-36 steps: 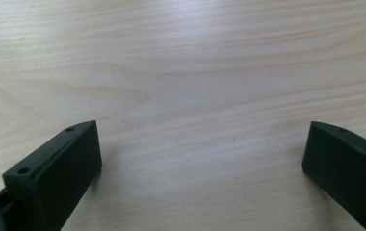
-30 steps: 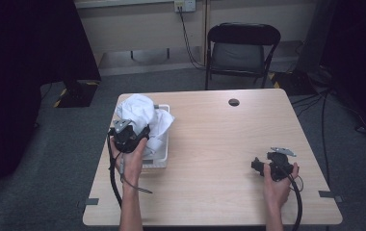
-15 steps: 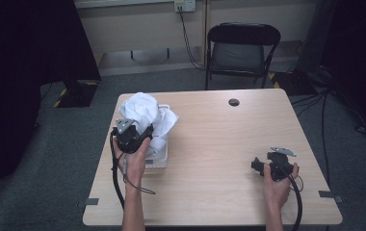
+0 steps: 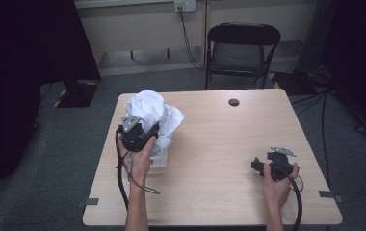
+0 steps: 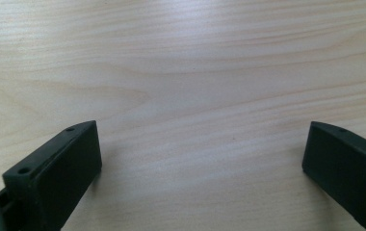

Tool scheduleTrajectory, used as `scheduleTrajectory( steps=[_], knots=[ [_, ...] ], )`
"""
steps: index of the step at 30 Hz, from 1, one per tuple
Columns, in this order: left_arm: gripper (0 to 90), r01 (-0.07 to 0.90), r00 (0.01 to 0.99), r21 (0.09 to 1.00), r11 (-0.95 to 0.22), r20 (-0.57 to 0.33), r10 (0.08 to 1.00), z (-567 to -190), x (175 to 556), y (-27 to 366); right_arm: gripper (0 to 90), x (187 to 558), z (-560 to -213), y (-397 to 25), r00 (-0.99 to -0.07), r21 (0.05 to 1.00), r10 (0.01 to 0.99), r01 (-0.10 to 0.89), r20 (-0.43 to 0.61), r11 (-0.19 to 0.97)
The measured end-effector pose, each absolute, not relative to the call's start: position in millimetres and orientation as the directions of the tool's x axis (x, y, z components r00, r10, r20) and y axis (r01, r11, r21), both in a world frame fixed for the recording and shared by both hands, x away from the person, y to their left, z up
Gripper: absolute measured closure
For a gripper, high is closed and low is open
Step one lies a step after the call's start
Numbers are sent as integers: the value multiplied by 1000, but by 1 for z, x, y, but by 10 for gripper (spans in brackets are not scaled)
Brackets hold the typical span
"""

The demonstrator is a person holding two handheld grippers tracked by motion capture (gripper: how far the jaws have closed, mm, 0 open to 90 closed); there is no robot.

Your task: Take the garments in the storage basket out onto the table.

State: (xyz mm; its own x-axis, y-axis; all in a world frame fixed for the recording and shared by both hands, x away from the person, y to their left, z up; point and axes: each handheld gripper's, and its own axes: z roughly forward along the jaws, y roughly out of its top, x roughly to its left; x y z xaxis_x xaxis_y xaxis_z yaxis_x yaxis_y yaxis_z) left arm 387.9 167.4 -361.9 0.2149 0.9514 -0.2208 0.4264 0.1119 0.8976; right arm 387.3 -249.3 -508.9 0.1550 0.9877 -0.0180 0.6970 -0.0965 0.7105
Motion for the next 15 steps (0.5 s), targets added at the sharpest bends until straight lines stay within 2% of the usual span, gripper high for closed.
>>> scheduleTrajectory(
  steps=[15],
  knots=[
    [668,419,248,903,100,-220,944,-356,390,151,0,387,-509,-249,155,711,988,697,-18,-97]
  ],
)
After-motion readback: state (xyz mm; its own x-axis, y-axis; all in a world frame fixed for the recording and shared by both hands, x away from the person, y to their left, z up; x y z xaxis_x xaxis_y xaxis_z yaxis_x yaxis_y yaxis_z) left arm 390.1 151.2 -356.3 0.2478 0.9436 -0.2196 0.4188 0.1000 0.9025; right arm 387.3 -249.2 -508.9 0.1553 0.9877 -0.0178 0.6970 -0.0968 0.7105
